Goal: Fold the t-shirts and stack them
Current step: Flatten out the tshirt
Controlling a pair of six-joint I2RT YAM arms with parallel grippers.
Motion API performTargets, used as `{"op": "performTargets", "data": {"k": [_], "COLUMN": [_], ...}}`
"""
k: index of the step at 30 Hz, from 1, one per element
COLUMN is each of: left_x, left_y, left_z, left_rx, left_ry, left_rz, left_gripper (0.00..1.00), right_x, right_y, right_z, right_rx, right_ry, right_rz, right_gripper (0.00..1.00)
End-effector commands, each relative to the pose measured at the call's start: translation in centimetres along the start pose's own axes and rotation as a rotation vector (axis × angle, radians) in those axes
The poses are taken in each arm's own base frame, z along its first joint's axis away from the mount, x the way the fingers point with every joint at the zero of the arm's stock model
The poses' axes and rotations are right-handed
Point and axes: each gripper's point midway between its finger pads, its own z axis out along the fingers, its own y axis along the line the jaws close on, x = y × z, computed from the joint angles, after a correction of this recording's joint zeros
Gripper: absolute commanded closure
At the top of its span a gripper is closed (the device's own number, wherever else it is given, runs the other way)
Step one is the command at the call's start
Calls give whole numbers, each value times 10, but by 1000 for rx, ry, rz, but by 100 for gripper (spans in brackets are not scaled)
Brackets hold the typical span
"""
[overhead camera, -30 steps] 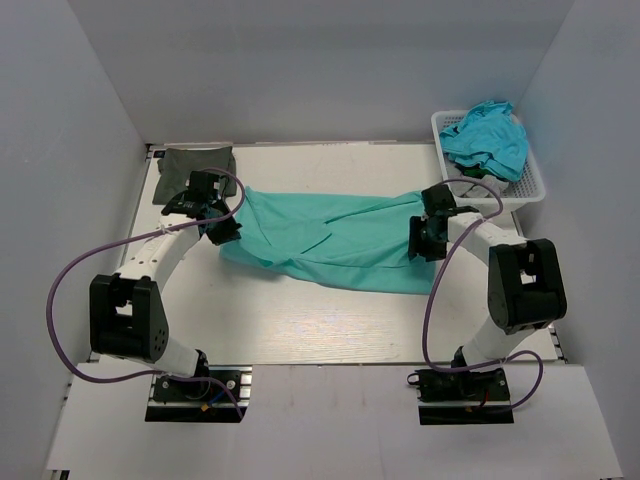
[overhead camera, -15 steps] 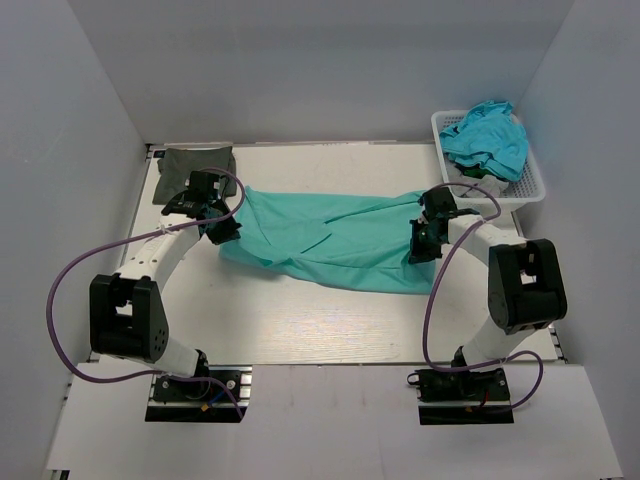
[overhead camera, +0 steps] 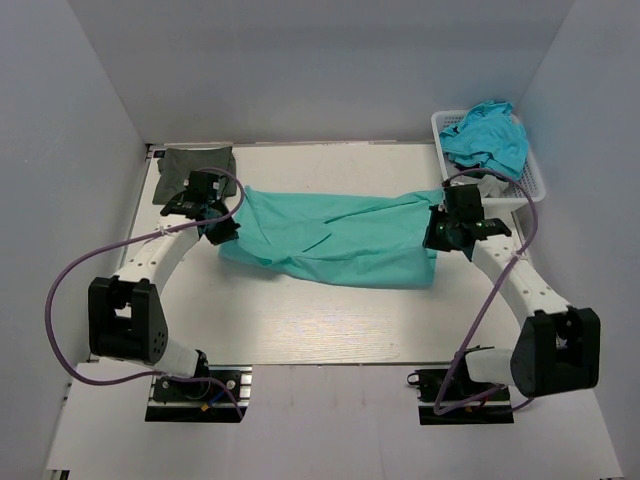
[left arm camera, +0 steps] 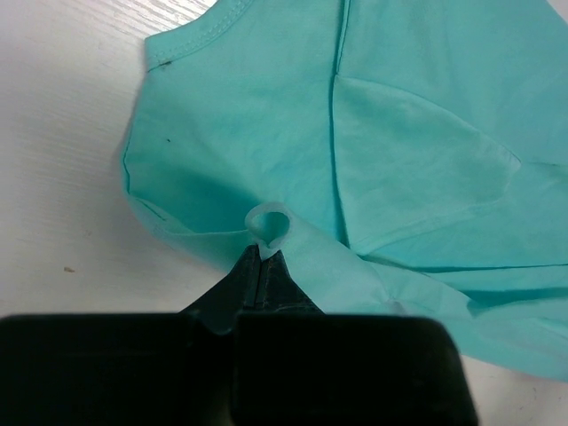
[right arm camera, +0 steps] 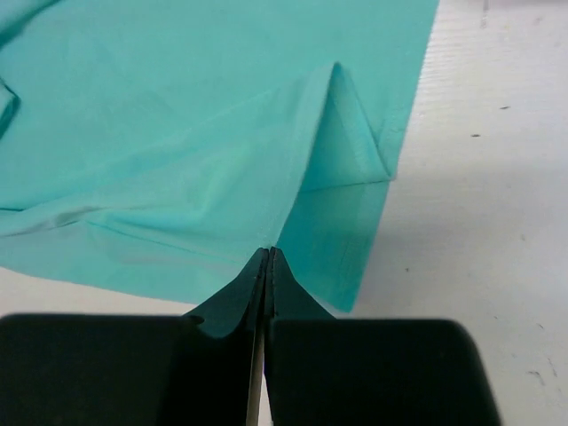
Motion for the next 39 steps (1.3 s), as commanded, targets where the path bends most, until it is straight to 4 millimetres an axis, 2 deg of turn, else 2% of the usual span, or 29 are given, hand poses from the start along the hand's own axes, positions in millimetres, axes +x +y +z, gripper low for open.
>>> {"op": "performTargets", "data": {"k": [1,3,7,9,11,14,15,17,18,19,20,21,25,26,28,29,30,31,32,33,34,35,36,37,38,39], "left_x": [-18,-22,-31,-39,-49,-66,-74,-81,-88,-93,-93,-102,-109,-111,-110,-110,-106,-105,-103,-101,-98,-95,-90,-88,-84,-79], "left_y": [-7,-10,-15,-18,-22,-31,-37,-45,-49,-52,-52,-57,-63,-66,-72,-75,-77,-78,-79,-77,-78,-77,-73,-72,-69,-65], "left_z": [-25,-33,-56,-74,-94,-132,-155,-178,-197,-216,-227,-250,-315,-337,-365,-388,-398,-410,-435,-443,-454,-476,-485,-492,-510,-521], "left_rx": [34,46,74,93,109,172,211,262,287,317,324,361,450,486,547,586,611,629,668,669,688,723,726,731,752,765], "left_ry": [-79,-95,-147,-190,-230,-333,-386,-431,-469,-510,-524,-574,-691,-731,-770,-804,-804,-820,-856,-866,-877,-908,-924,-933,-965,-986], "left_rz": [-15,-15,-28,-30,-33,-39,-42,-41,-33,-34,-26,-28,-20,-9,17,23,46,62,70,78,84,93,103,103,104,105], "left_gripper": [100,100,100,100,100,100,100,100,100,100,100,100,100,100,100,100,100,100,100,100,100,100,100,100,100,100], "right_x": [-17,-22,-41,-49,-68,-95,-105,-122,-126,-134,-138,-146,-166,-169,-171,-172,-172,-173,-171,-168,-165,-162,-159,-154,-151,-141], "right_y": [-8,-12,-14,-16,-14,-9,-3,6,8,12,13,17,27,27,32,34,35,37,37,38,38,38,37,34,31,23], "right_z": [-25,-33,-65,-79,-101,-134,-144,-171,-177,-194,-202,-221,-291,-312,-338,-362,-369,-392,-403,-413,-436,-442,-449,-474,-477,-495], "right_rx": [49,70,80,90,87,70,45,5,-5,-21,-24,-45,-96,-101,-133,-144,-148,-164,-169,-182,-190,-194,-189,-185,-174,-158], "right_ry": [-85,-111,-232,-280,-363,-490,-530,-606,-622,-667,-690,-738,-918,-975,-1020,-1069,-1080,-1125,-1150,-1167,-1215,-1222,-1232,-1288,-1287,-1336], "right_rz": [32,34,53,55,61,64,61,46,40,37,35,28,13,7,-7,-18,-22,-28,-37,-42,-51,-54,-64,-57,-52,-30], "right_gripper": [100,100,100,100,100,100,100,100,100,100,100,100,100,100,100,100,100,100,100,100,100,100,100,100,100,100]}}
